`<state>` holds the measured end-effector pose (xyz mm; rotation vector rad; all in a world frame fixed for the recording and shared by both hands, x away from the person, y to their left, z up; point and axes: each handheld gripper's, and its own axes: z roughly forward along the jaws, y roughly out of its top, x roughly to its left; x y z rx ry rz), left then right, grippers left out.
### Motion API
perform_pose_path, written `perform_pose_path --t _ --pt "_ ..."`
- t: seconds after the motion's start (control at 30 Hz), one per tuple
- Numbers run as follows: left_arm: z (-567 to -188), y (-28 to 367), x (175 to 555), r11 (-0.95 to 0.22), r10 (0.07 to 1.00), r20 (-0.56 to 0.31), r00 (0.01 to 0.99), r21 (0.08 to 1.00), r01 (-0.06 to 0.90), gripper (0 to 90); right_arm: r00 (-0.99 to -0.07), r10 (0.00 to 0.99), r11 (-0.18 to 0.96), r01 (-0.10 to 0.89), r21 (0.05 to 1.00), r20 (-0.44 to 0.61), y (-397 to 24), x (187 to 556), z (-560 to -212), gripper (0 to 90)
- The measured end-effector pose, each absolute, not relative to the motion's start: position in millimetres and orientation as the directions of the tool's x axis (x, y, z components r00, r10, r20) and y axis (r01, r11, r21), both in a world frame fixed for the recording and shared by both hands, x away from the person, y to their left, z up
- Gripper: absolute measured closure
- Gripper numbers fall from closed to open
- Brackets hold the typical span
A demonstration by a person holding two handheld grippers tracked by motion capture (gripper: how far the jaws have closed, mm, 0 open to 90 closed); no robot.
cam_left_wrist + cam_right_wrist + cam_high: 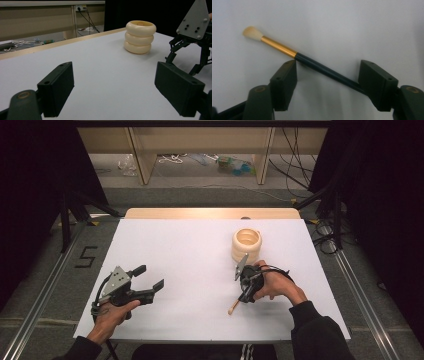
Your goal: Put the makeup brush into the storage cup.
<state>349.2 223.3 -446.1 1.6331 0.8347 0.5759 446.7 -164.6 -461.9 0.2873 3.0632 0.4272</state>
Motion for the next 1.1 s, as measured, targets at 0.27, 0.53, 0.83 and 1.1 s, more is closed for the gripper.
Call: perform_pose_path --t 0.27,0.53,0.83,1.1 --pt "-446 224 349 -0.09 0.778 -0.065 0.624 0.973 0.214 15.8 -0.981 0.192 0.95 0.183 0.252 -0.013 -162 445 -459 46.4" --pt "-446 224 349 -0.088 0.78 -0.067 0.622 0.972 0.216 15.8 -0.989 0.15 0.965 0.144 0.219 -0.008 -156 441 -457 59.0" --pt "-446 224 349 -0.09 0.781 -0.066 0.621 0.972 0.216 15.7 -0.989 0.146 0.967 0.142 0.212 -0.003 -155 440 -456 67.4" --pt "-446 224 349 -0.091 0.782 -0.064 0.621 0.972 0.215 15.8 -0.99 0.144 0.971 0.142 0.195 0.003 -152 439 -456 73.0"
